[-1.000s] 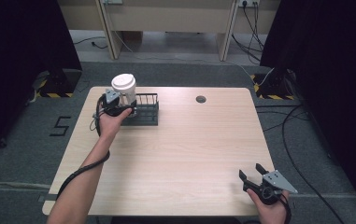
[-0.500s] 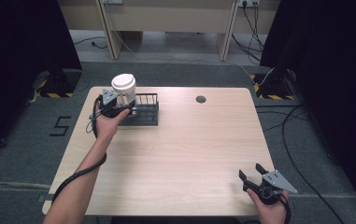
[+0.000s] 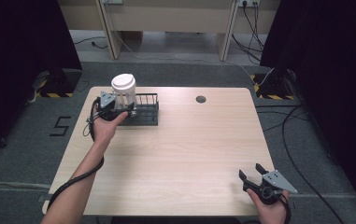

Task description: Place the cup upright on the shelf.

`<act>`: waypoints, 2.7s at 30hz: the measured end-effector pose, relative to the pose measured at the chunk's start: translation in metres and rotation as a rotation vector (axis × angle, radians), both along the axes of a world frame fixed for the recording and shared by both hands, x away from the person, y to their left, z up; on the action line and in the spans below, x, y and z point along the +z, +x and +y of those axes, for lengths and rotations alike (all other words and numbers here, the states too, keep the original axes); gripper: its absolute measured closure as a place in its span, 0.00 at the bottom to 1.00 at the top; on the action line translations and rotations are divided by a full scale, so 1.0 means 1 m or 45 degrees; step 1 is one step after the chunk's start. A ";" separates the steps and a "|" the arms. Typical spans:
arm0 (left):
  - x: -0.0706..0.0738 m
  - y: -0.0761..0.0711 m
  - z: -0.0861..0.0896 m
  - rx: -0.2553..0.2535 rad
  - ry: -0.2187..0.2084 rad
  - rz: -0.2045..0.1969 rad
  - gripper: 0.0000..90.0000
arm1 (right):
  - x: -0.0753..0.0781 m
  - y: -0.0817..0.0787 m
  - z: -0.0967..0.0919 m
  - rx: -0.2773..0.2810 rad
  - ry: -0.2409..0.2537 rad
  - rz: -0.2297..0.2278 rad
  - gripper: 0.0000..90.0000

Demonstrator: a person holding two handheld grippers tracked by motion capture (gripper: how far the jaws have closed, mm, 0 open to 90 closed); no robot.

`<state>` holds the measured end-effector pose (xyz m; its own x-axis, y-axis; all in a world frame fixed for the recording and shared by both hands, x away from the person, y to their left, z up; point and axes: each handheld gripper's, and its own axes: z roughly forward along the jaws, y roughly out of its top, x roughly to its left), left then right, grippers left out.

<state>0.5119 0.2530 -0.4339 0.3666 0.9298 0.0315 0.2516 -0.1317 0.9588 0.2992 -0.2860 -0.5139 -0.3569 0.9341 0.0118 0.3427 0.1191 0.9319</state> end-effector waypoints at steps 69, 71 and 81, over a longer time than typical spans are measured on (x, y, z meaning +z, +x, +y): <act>-0.028 -0.102 0.034 -0.061 -0.006 -0.014 0.16 | 0.000 0.000 0.001 -0.006 -0.010 0.002 0.30; -0.029 -0.104 0.035 -0.057 -0.008 -0.013 0.16 | 0.000 0.000 0.001 -0.007 -0.004 0.005 0.30; -0.038 -0.121 0.046 -0.037 -0.016 0.000 0.16 | 0.000 0.000 0.000 -0.009 -0.004 -0.001 0.30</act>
<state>0.3906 0.2994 -0.4720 0.3932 0.9193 0.0197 0.2477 -0.1265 0.9605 0.2992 -0.2855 -0.5139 -0.3506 0.9365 0.0084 0.3432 0.1201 0.9316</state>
